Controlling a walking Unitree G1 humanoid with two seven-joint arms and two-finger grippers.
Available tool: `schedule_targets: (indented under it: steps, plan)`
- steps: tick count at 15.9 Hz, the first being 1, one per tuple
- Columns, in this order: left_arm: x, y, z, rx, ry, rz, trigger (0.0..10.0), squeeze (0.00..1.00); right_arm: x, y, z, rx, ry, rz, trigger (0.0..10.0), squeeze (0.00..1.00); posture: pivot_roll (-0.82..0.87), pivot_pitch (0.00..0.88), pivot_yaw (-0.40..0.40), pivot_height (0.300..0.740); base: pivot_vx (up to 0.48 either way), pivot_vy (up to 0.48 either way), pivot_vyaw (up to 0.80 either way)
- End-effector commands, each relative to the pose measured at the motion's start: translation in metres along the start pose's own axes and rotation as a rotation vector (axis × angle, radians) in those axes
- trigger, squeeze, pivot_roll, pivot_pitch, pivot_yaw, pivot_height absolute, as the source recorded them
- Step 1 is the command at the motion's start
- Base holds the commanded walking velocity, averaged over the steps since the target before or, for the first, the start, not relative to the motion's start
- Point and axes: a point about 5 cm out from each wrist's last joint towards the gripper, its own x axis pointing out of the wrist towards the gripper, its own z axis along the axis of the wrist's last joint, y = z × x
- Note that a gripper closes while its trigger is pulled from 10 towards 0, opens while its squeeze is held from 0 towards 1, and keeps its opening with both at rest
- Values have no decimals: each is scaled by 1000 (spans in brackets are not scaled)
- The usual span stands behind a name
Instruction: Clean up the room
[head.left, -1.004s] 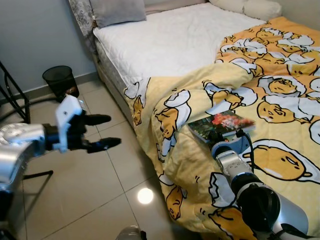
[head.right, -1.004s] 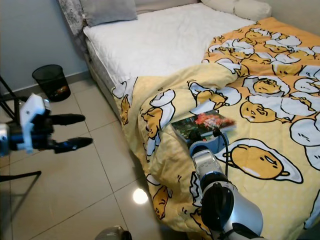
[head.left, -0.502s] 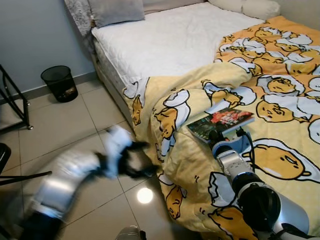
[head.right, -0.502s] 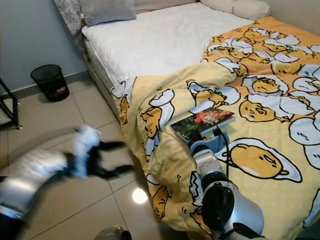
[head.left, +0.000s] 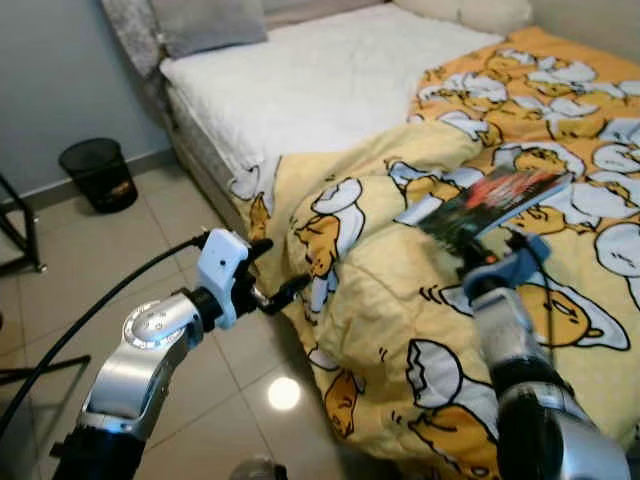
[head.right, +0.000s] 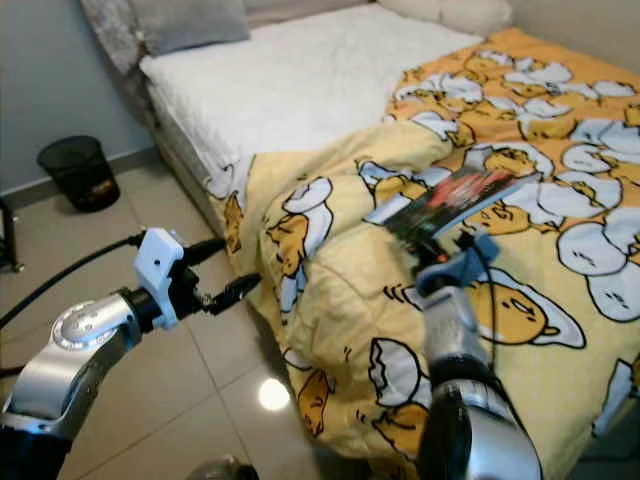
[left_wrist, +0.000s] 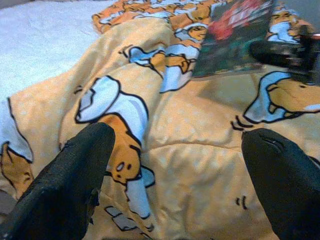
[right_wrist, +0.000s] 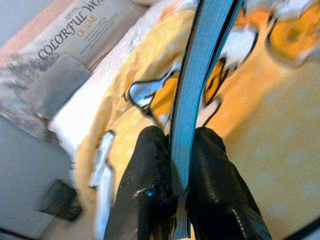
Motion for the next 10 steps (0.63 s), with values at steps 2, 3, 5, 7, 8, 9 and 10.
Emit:
schedule_targets:
  steps: [2,3,5,7,8,9,10]
  plan:
    - [-6,8,-5,21,37,126,10000,1000,-8,13,3,-167,-54,54,0,0,53,0,34,740,0,0,0]
    - [-7,9,-6,30,36,171,10000,945,-16,19,2,-238,-79,73,0,0,42,0,39,740,0,0,0]
    - [-5,7,-12,41,50,229,10000,839,-28,26,-1,-305,-96,71,0,0,21,0,42,740,0,0,0]
    - [-1,2,-15,63,60,262,10000,749,-39,28,-3,-325,-112,-8,10000,0,18,0,37,740,0,0,0]
    - [-1,1,-14,55,57,267,10000,749,-40,29,-2,-343,-108,-15,10000,0,18,0,37,740,0,0,0]
    - [0,-2,-15,51,52,278,10000,608,-43,30,-3,-394,-97,-39,10000,0,29,0,17,740,0,0,0]
    - [0,-2,-16,52,51,287,10000,576,-44,29,-3,-437,-90,-61,10000,0,29,0,15,740,0,0,-756]
